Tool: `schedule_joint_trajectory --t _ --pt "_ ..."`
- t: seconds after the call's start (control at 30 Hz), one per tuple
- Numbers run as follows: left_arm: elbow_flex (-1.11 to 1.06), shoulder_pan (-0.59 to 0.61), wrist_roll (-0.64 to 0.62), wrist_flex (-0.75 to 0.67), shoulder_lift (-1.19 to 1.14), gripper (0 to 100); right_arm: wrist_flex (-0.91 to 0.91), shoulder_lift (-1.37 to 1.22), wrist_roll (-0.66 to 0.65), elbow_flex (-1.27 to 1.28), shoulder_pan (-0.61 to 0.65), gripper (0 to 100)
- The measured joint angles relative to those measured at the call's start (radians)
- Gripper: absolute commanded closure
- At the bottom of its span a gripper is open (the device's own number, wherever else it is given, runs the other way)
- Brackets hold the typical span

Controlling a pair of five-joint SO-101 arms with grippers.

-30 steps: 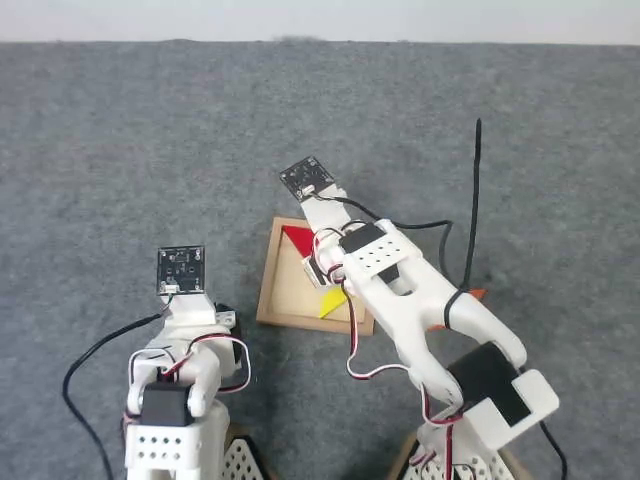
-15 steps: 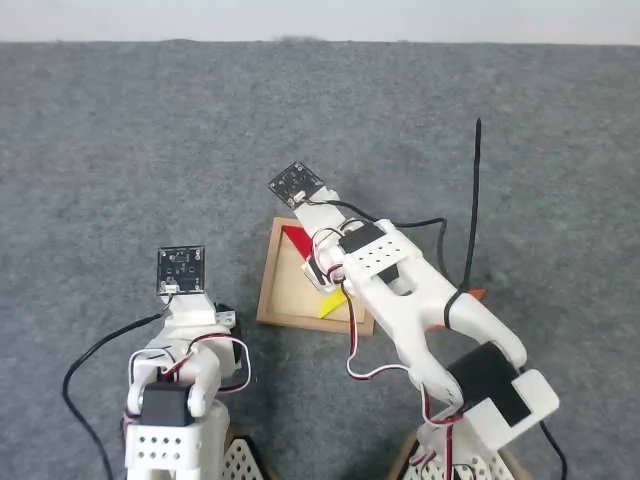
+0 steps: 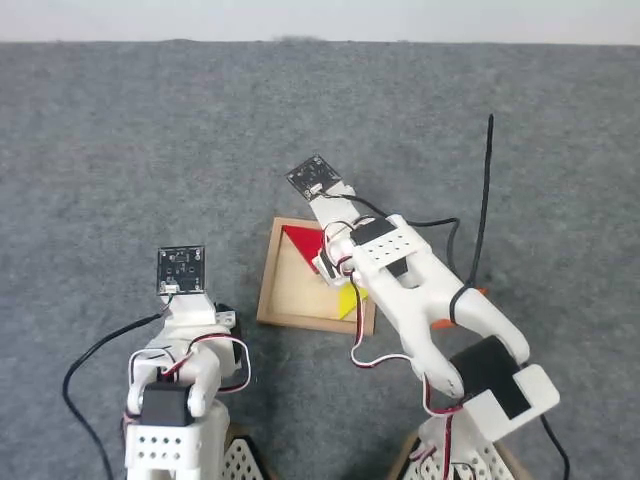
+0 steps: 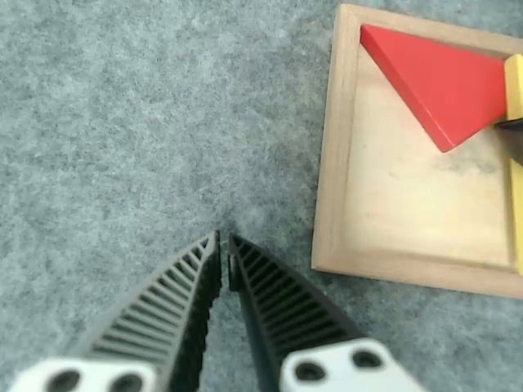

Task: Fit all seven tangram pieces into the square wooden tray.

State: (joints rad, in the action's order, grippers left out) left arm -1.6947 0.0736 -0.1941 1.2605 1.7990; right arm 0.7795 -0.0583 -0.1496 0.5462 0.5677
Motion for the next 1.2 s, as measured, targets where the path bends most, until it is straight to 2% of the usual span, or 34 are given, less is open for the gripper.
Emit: schedule_joint_trajectory --t 0.67,0.87,1.07,1.2 --pt "0.000 0.000 0.000 0.000 0.000 99 0.000 0.009 0.009 0.002 0.020 80.1" --pt "0.000 0.000 0.000 0.000 0.000 99 0.037 0.183 0.009 0.012 0.020 80.2" --pt "0.000 0.000 0.000 0.000 0.000 99 0.071 0.400 0.009 0.195 0.015 80.7" --pt "0.000 0.000 0.000 0.000 0.000 99 0.071 0.413 0.009 0.262 -0.080 87.1"
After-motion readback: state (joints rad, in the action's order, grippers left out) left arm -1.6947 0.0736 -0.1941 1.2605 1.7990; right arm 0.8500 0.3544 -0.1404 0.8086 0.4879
